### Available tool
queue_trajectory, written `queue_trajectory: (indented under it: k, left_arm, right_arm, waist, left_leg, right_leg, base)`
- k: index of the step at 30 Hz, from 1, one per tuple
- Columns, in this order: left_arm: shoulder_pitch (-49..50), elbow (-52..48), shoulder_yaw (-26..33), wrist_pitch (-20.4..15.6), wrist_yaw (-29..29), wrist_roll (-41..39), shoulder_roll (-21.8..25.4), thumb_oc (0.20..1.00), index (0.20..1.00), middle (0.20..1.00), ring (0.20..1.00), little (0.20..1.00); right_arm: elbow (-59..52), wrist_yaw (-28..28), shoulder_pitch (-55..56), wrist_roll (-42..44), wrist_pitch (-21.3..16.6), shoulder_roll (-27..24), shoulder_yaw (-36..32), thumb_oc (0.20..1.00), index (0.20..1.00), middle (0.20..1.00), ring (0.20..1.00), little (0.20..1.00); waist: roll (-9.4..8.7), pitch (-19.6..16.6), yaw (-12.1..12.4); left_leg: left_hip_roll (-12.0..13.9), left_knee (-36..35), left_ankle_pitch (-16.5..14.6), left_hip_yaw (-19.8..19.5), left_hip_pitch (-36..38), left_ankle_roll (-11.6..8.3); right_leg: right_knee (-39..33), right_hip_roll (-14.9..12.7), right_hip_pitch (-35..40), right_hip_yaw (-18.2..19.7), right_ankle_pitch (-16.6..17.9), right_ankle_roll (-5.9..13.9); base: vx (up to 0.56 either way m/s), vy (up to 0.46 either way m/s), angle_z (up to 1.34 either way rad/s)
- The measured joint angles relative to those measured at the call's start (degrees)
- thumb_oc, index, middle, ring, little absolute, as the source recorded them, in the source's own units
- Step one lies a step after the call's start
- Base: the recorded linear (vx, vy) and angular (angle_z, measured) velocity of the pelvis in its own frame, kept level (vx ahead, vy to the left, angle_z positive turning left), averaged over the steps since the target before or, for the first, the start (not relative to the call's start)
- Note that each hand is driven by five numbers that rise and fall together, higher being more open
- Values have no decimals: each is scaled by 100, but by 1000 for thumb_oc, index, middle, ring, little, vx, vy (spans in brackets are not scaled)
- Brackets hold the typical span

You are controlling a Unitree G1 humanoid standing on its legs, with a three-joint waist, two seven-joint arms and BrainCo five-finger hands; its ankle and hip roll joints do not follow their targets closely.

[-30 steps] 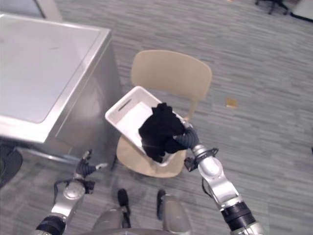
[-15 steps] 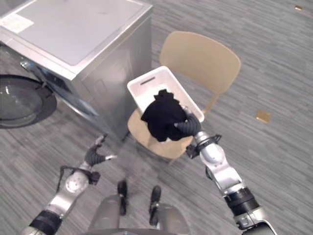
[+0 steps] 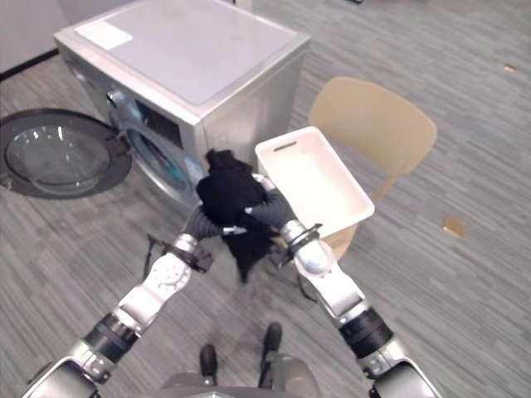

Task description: Grab the laundry basket,head to the washer,open it,put in the laundry and shut it.

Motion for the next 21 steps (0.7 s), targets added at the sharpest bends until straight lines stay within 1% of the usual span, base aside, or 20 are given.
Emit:
queue_trajectory:
  k: [1, 2, 4, 5, 6, 8, 10, 13, 14, 17, 19, 20, 21]
  left_arm:
    - [-77, 93, -20, -1, 24, -18, -35, 209, 209, 209, 209, 209]
    - [-157, 174, -68, -2, 52, -40, -71, 200, 200, 200, 200, 200]
    - [-238, 254, -69, -20, 110, -59, -105, 200, 200, 200, 200, 200]
    - [-238, 253, -76, -21, 125, -61, -84, 200, 200, 200, 200, 200]
    - [-243, 250, -68, -25, 146, -66, -78, 200, 200, 200, 200, 200]
    - [-233, 251, -59, -25, 218, -73, -48, 200, 200, 200, 200, 200]
    - [-180, 250, -22, -24, 229, -73, 77, 200, 200, 200, 200, 200]
    - [-24, 249, 47, -23, 224, -90, 121, 200, 200, 200, 200, 200]
    - [330, 214, 238, -39, 201, -296, 63, 200, 200, 200, 200, 200]
    - [626, 222, 387, 21, 186, -314, 124, 200, 200, 200, 200, 200]
    - [984, 142, 673, 23, 112, -473, 86, 200, 200, 200, 200, 200]
    - [1259, 135, 881, 25, 64, -531, 106, 200, 200, 200, 200, 200]
    - [1753, 151, 1305, 34, -36, -565, 115, 200, 200, 200, 200, 200]
  right_arm:
    - [0, 12, -47, 119, 1, 64, 46, 200, 200, 200, 200, 200]
    - [1, 17, -70, 304, 2, 137, 67, 200, 200, 200, 200, 200]
    - [19, 20, -82, 528, 4, 128, 78, 200, 200, 200, 200, 200]
    - [22, 20, -82, 651, 4, 118, 80, 548, 548, 548, 548, 548]
    - [21, 21, -84, 736, 4, 124, 143, 1000, 1000, 1000, 1000, 1000]
    - [21, 48, -97, 899, 0, 100, 210, 1000, 1000, 1000, 1000, 1000]
    - [25, 96, -79, 914, -1, 48, 238, 1000, 1000, 1000, 1000, 1000]
    - [55, 237, 16, 898, -1, -48, 224, 1000, 1000, 1000, 1000, 1000]
    - [51, 314, 260, 841, 0, -169, 184, 1000, 1000, 1000, 1000, 1000]
    - [37, 346, 595, 598, -1, -367, 99, 1000, 1000, 1000, 1000, 1000]
    - [-45, 444, 1087, 384, -2, -344, -300, 1000, 1000, 1000, 1000, 1000]
    - [-44, 450, 1428, 321, 2, -408, -582, 1000, 1000, 1000, 1000, 1000]
    - [-43, 454, 2050, 165, 4, -543, -1158, 1000, 1000, 1000, 1000, 1000]
  waist:
    - [-19, -16, 1]
    - [-32, -29, -4]
    - [-48, -99, -6]
    - [-55, -163, -12]
    - [-62, -202, -11]
    - [-41, -280, -11]
    - [-21, -309, -17]
    - [-10, -361, -25]
    - [10, -430, -26]
    - [23, -448, -40]
    - [29, -452, -34]
    - [45, -460, -41]
    - [75, -478, -53]
  left_leg:
    - [5, -3, 0, 9, 45, 1]
    - [10, -5, -1, 15, 94, 2]
    - [26, -6, -8, 23, 118, 10]
    - [33, -6, -8, 36, 116, 11]
    - [42, -5, -8, 78, 132, 11]
    - [61, -17, -9, 162, 199, 11]
    - [82, -30, -22, 199, 304, 27]
    - [103, -41, -22, 232, 313, 28]
    - [109, -44, -23, 239, 339, 28]
    - [114, -44, -22, 247, 344, 29]
    - [122, -45, -24, 249, 376, 31]
    - [125, -47, -35, 263, 407, 42]
    - [124, -48, -49, 293, 408, 53]
  right_leg:
    - [-2, 15, 40, 23, 13, -18]
    - [-12, 24, 83, 33, 13, -18]
    - [-23, 46, 106, 51, 11, -16]
    - [-53, 63, 108, 67, 19, -7]
    - [-57, 80, 108, 98, 25, -11]
    - [-60, 113, 139, 167, 27, -13]
    - [-66, 144, 209, 222, 7, 15]
    - [-65, 164, 203, 263, 7, 16]
    - [-65, 172, 222, 267, 6, 16]
    - [-66, 178, 223, 276, 7, 16]
    - [-69, 182, 257, 276, 6, 16]
    - [-77, 186, 287, 280, 3, 16]
    - [-90, 184, 289, 291, 2, 15]
  base:
    - [-2, 17, -13]
    - [3, 13, -11]
    - [4, 18, -6]
    - [16, 25, -10]
    - [23, 21, -15]
    - [24, 15, -20]
    - [25, 7, -18]
    - [28, -2, -9]
    - [0, 0, 0]
    - [32, -5, -1]
    - [0, 0, 0]
    - [34, -24, -3]
    - [20, -21, -4]
